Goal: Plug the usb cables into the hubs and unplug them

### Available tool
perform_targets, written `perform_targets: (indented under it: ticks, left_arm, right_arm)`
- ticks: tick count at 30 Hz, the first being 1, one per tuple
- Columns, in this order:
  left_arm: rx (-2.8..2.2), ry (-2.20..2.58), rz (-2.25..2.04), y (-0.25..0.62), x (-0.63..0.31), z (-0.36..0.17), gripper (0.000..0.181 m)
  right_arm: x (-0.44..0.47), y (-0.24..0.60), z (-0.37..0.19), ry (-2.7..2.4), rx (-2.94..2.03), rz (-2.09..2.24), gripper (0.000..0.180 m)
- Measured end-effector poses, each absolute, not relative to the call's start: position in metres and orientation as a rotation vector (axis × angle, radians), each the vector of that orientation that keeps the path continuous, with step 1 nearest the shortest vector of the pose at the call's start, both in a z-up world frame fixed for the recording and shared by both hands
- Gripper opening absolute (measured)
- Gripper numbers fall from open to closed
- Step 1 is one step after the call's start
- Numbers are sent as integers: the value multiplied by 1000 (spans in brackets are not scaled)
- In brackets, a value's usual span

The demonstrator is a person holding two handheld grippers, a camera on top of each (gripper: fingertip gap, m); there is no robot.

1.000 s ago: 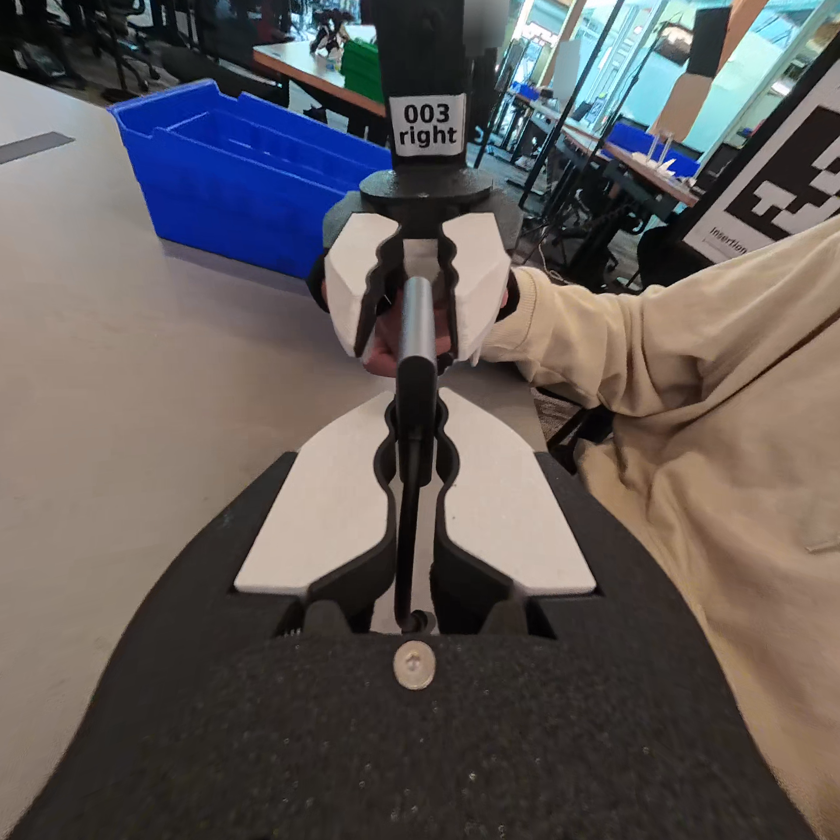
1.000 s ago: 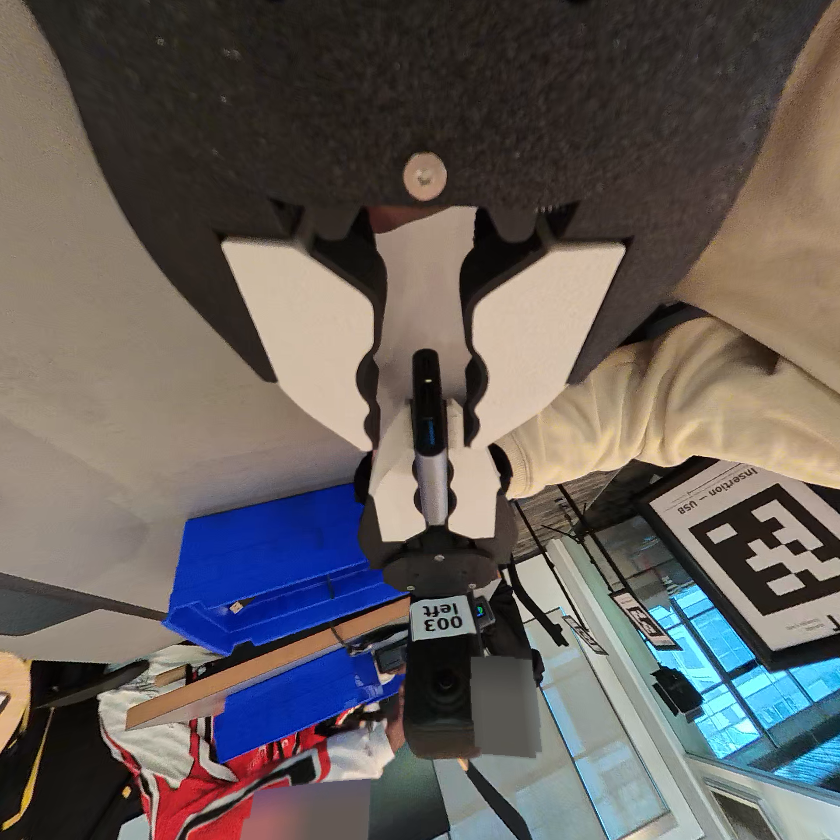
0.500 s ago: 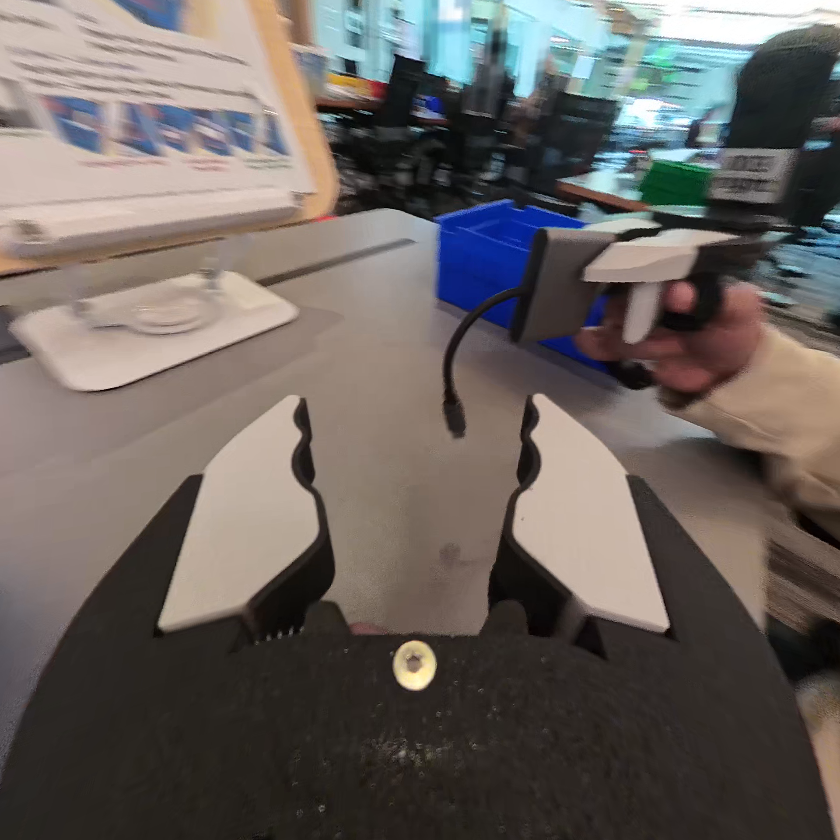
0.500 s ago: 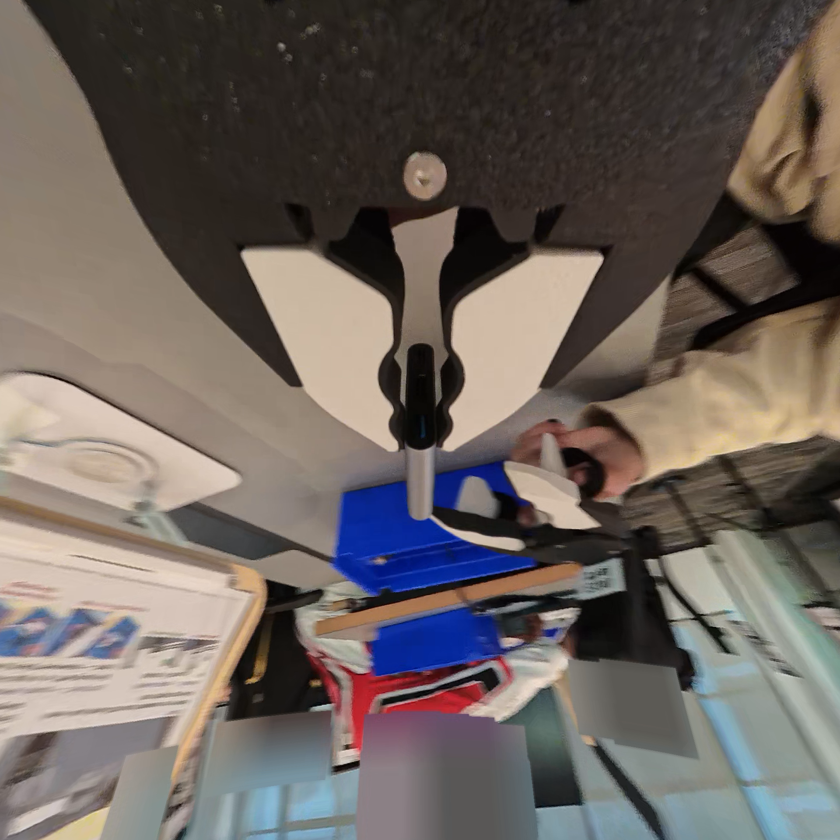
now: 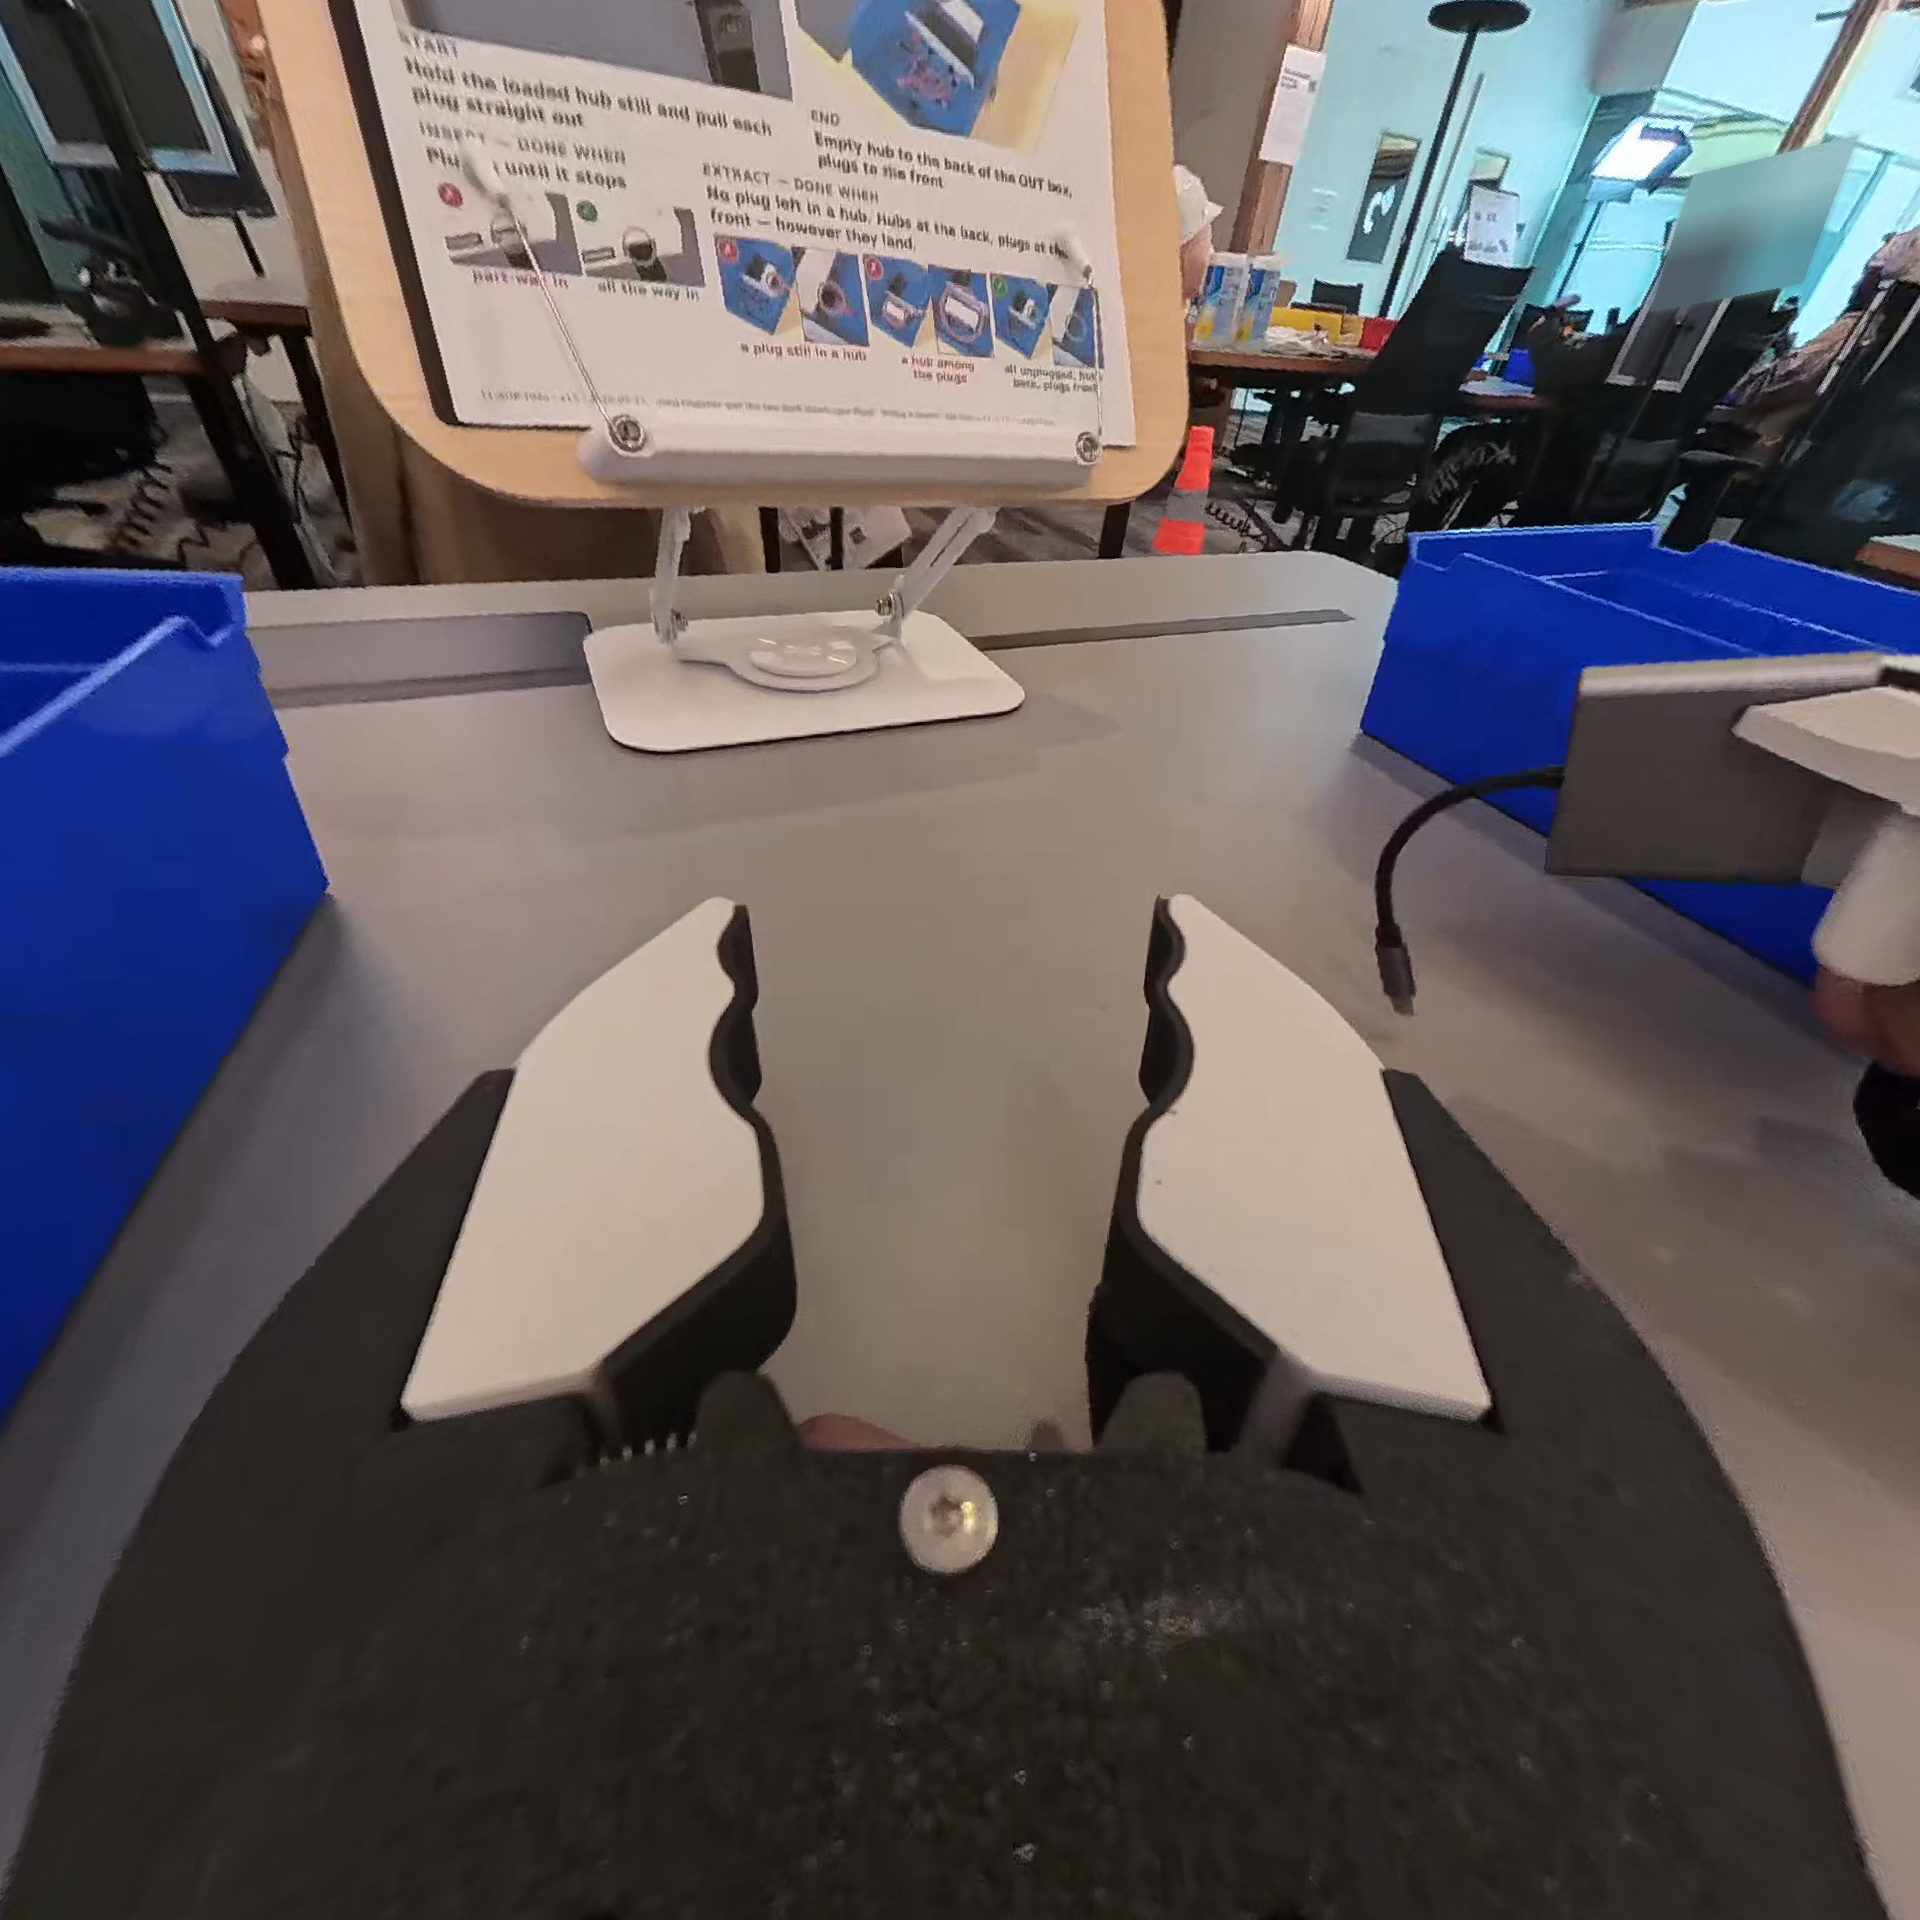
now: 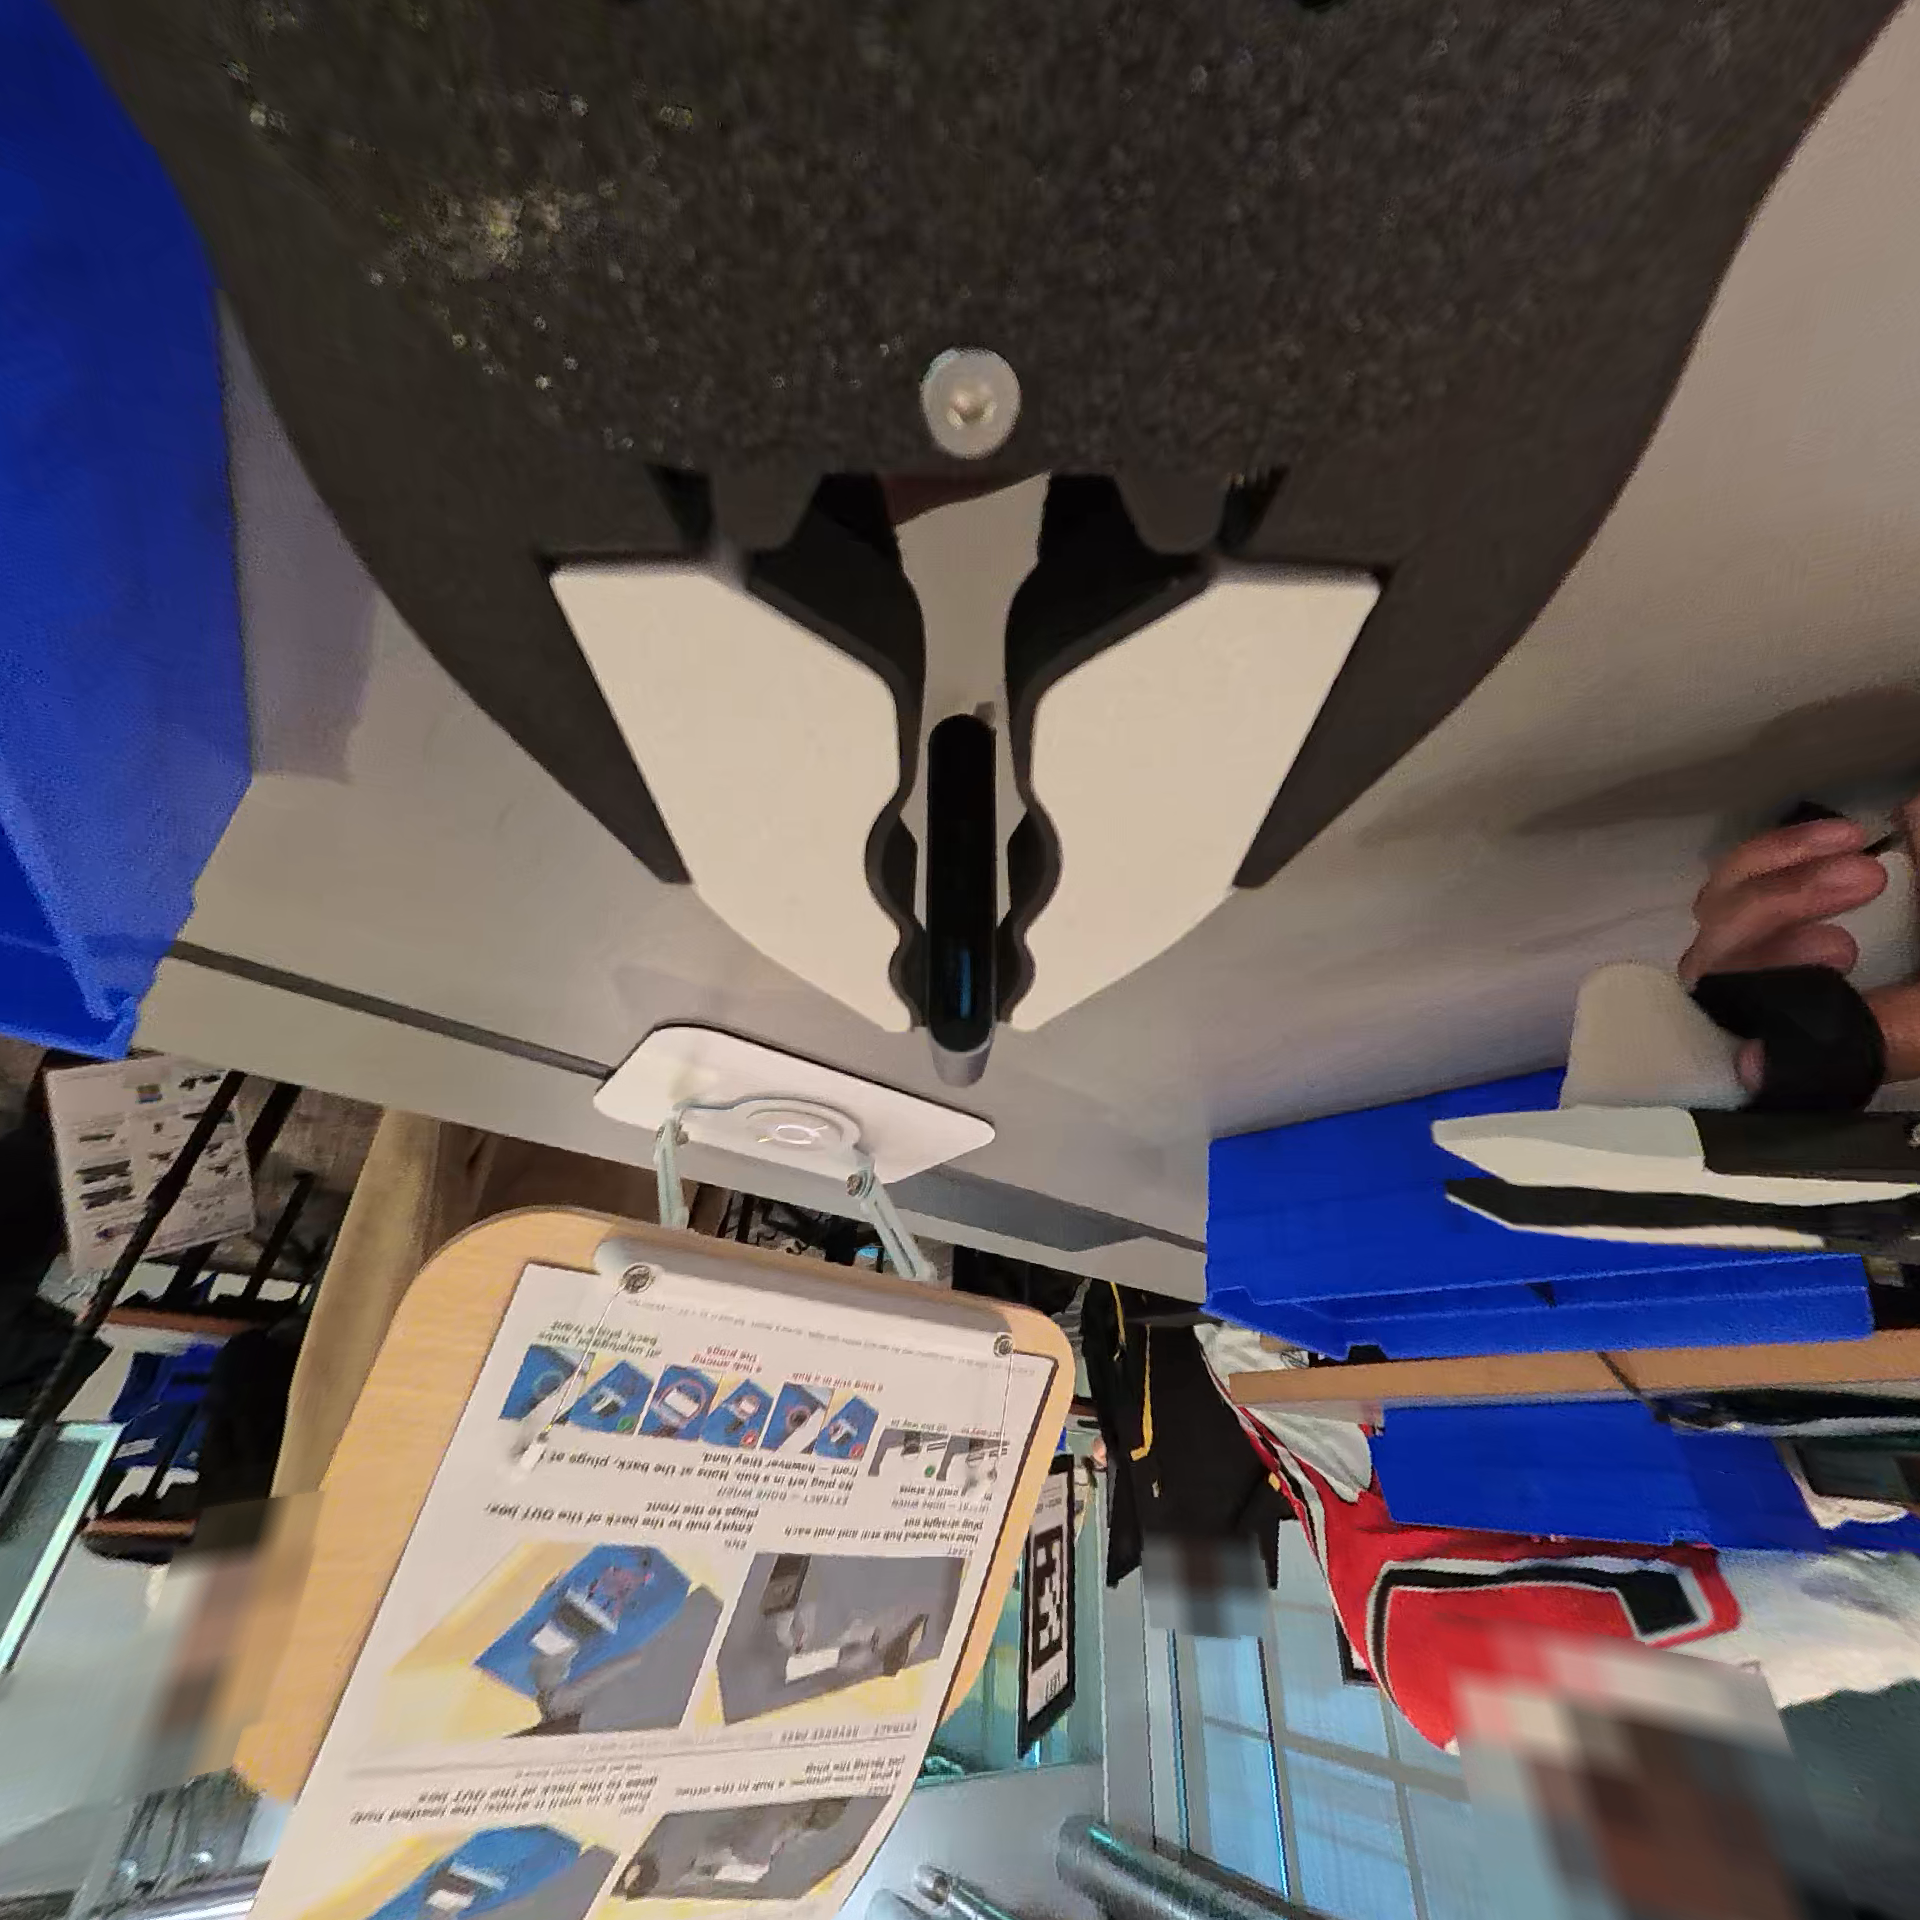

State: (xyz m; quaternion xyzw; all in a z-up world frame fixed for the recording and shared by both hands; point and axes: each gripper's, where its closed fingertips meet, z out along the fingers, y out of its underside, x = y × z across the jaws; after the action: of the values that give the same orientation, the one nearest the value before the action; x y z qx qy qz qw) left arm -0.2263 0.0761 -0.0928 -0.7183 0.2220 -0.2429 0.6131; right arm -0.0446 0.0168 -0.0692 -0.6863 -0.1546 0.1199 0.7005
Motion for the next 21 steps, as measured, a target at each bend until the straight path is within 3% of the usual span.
perform_targets:
  ticks: [12,21]
  left_arm:
    - [-1720,540,-565,77,-223,-105,65]
    - [-1716,553,-560,74,-222,-105,63]
  right_arm:
    - [-37,25,-64,-307,-1578,285,11]
    - [74,24,80,-134,-1496,104,12]
